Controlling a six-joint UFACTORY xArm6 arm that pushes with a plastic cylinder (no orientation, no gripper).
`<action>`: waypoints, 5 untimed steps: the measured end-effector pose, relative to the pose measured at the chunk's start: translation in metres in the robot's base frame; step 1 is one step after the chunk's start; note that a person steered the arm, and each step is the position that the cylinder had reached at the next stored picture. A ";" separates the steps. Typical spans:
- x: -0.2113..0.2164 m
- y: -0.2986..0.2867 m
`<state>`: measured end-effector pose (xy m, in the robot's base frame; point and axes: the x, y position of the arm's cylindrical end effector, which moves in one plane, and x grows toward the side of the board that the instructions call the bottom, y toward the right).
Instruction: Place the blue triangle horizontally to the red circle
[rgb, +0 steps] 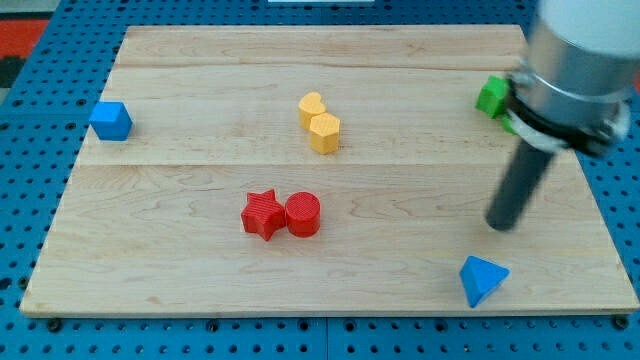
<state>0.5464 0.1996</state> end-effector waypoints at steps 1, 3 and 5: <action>0.040 0.019; 0.063 -0.058; 0.048 -0.111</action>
<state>0.5942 0.0882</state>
